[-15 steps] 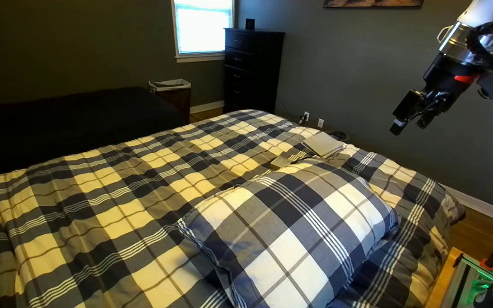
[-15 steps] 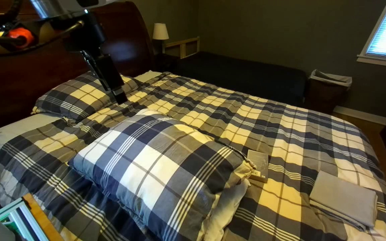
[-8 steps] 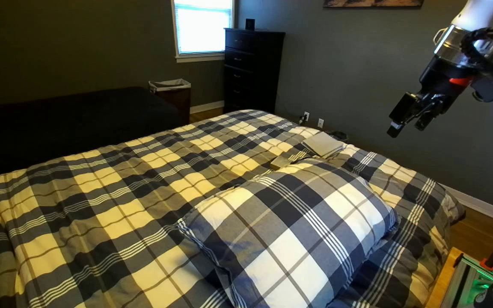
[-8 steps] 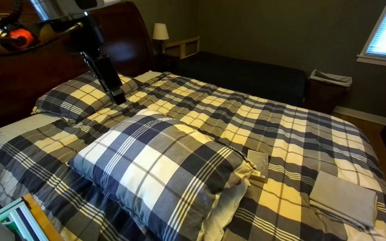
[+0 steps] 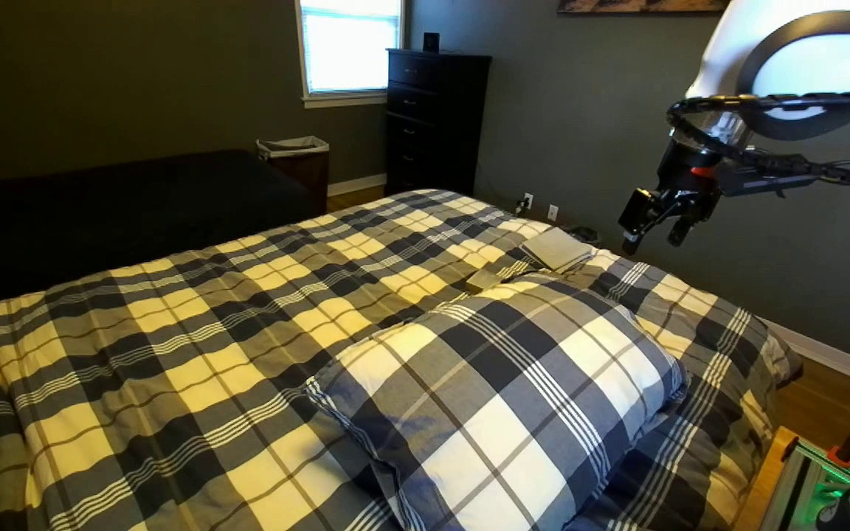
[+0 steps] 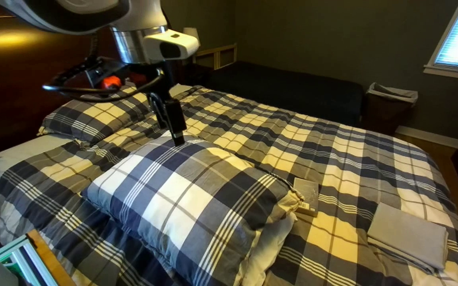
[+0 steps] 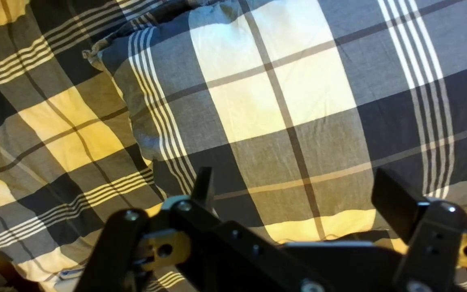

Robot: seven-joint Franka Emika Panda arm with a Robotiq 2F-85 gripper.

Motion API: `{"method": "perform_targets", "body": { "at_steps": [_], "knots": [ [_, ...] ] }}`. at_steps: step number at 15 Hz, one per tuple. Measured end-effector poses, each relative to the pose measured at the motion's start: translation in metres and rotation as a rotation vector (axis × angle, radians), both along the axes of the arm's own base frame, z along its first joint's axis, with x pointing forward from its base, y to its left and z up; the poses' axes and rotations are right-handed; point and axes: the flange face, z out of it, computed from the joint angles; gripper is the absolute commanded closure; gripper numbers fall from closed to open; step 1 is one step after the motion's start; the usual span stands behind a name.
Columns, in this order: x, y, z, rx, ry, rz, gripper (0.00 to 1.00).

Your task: Move the top pillow to the right, then put the remote on the bed

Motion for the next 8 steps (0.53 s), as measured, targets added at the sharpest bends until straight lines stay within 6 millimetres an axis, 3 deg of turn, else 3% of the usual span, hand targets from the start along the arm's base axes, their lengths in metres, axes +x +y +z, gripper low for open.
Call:
{"method": "perform_targets", "body": {
  "at_steps": [4, 8],
  "knots": [
    [0.032, -0.019, -0.027, 0.025, 0.05, -0.017, 0.0],
    [0.04, -0.02, -0.029, 0.026, 0.059, -0.017, 0.0]
  ]
}}
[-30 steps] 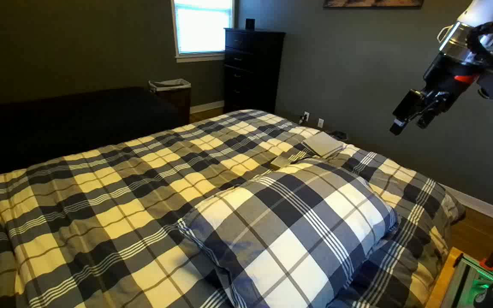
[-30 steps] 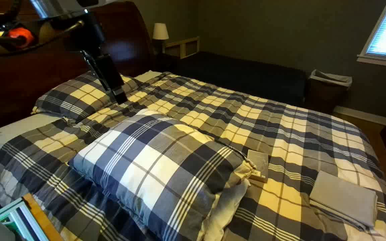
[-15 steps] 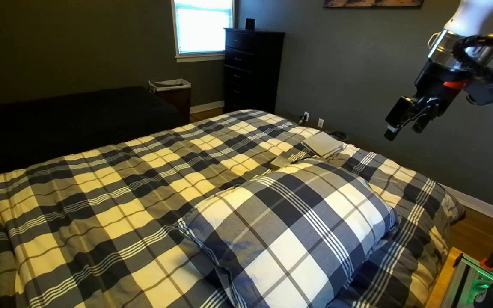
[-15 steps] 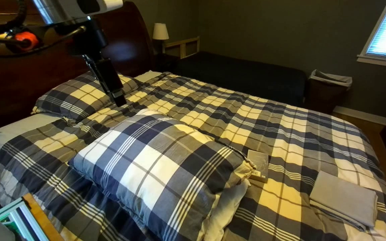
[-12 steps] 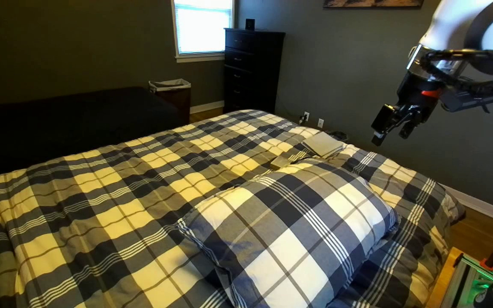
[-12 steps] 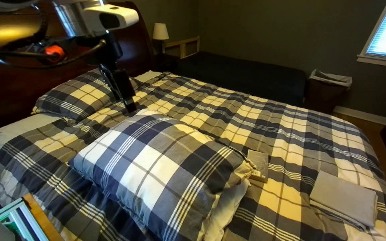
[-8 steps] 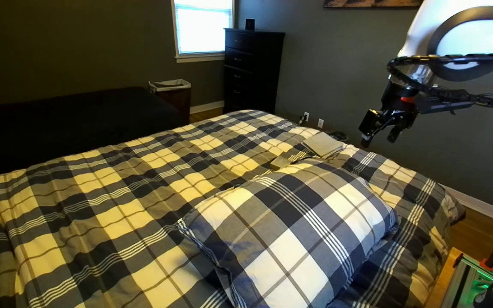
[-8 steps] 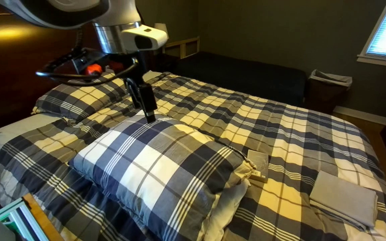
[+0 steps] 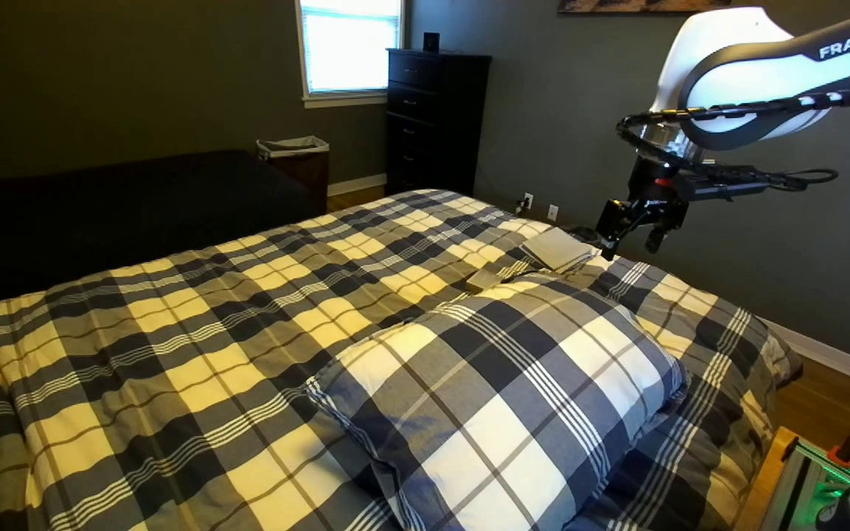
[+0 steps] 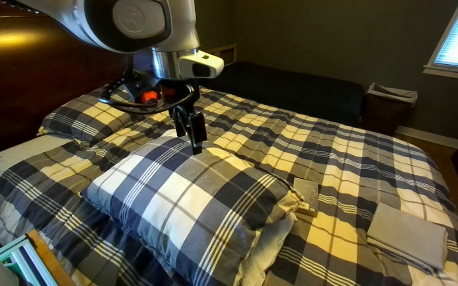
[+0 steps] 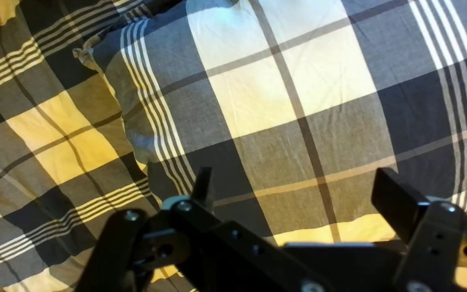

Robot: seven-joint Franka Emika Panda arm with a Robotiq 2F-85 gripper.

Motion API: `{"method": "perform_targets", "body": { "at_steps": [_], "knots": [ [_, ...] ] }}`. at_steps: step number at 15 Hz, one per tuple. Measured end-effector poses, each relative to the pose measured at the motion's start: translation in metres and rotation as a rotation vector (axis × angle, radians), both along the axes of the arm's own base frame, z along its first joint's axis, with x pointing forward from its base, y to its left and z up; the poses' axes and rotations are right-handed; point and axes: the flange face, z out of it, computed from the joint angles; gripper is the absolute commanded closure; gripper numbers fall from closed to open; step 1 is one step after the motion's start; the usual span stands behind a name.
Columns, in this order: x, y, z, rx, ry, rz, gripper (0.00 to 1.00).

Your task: Move the top pillow to the right, then put the remote on the bed

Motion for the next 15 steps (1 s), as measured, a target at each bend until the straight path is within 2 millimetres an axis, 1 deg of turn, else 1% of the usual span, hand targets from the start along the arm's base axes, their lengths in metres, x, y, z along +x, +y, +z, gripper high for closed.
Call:
{"method": "perform_targets", "body": {
  "at_steps": [3, 6, 8, 11, 13, 15],
  "knots": [
    [0.005, -0.006, -0.003, 0.021, 0.003, -0.024, 0.0],
    [0.025, -0.021, -0.018, 0.087, 0.029, -0.086, 0.0],
    [0.044, -0.029, -0.031, 0.121, 0.053, -0.131, 0.0],
    [0.08, -0.032, -0.05, 0.142, 0.086, -0.198, 0.0],
    [0.105, -0.029, -0.063, 0.137, 0.105, -0.24, 0.0],
    [0.133, -0.021, -0.077, 0.129, 0.12, -0.28, 0.0]
  ]
}}
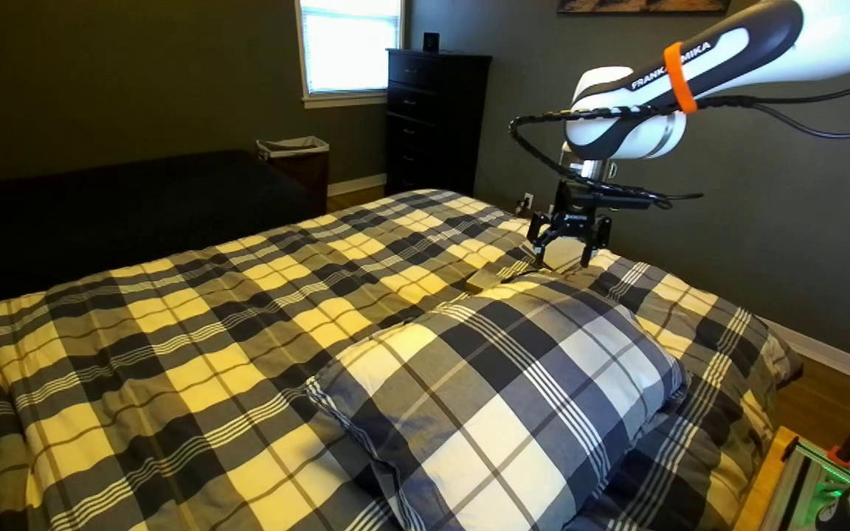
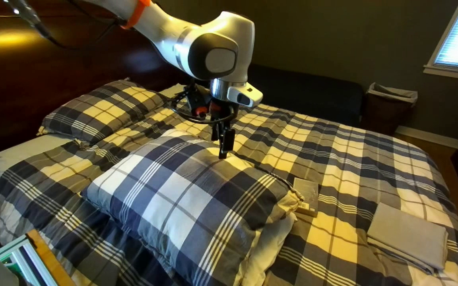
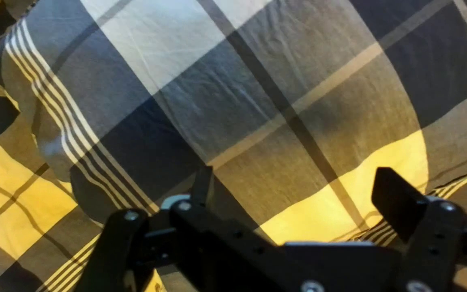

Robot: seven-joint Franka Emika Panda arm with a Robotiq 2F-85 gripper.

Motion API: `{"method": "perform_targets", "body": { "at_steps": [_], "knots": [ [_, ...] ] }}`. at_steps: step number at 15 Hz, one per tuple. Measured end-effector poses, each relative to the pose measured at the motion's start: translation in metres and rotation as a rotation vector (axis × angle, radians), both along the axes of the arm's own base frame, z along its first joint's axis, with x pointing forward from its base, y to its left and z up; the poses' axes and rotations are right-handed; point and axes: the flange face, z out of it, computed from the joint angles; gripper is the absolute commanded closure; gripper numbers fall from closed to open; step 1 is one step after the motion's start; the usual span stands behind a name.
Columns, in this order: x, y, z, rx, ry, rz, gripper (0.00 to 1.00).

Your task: Move the top pillow to the right, then put the remote on the bed

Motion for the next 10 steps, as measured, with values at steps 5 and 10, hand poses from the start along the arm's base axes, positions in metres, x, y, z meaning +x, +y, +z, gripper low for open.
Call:
{"method": "perform_targets", "body": {
  "at_steps": [5, 10],
  "knots": [
    [0.052, 0.018, -0.034, -0.026, 0.045, -0.074, 0.0],
    [0.082, 0.029, -0.077, -0.044, 0.144, -0.094, 0.0]
  ]
}}
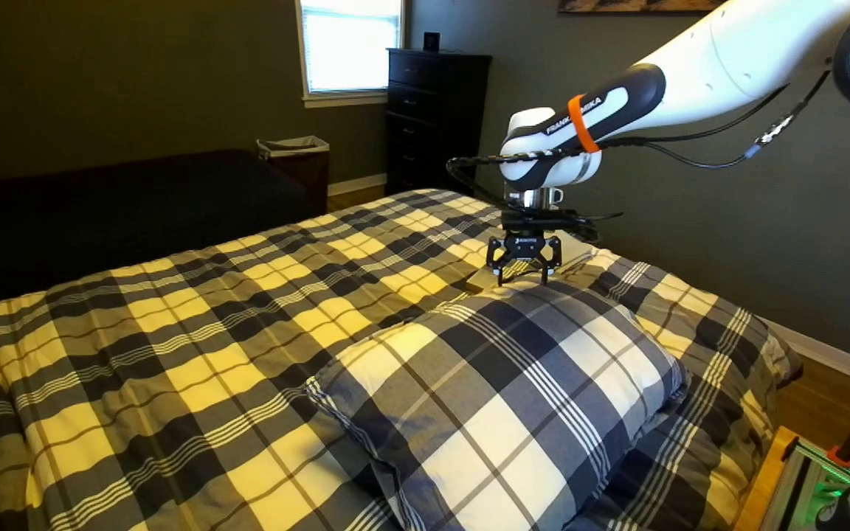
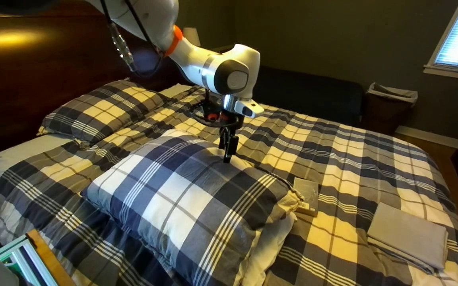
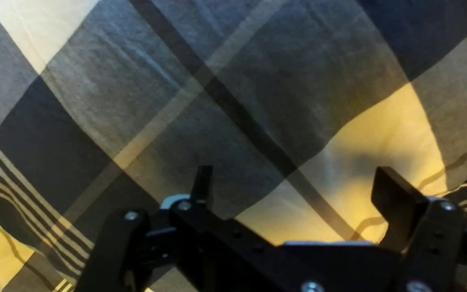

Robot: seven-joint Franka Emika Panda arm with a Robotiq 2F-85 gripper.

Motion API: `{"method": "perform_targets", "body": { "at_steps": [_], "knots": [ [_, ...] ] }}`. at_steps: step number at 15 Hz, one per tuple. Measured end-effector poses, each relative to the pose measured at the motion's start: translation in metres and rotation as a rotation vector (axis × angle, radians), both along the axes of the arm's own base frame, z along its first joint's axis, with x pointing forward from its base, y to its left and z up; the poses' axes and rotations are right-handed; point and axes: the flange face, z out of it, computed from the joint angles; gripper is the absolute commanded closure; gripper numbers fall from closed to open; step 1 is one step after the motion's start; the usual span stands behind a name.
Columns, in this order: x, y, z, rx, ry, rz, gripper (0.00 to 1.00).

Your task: Move the top pillow to the right, then put the remote on the bed

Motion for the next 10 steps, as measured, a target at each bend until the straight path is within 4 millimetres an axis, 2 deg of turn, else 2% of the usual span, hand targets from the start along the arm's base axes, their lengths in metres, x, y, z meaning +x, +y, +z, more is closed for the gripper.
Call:
{"method": "perform_targets", "body": {
  "at_steps": [6, 8, 10],
  "knots": [
    [0.024, 0.007, -0.043, -0.015, 0.056, 0.01, 0.0],
    [0.031, 0.005, -0.047, -0.019, 0.051, 0.01, 0.0],
    [0.038, 0.001, -0.042, -0.025, 0.036, 0.005, 0.0]
  ]
}}
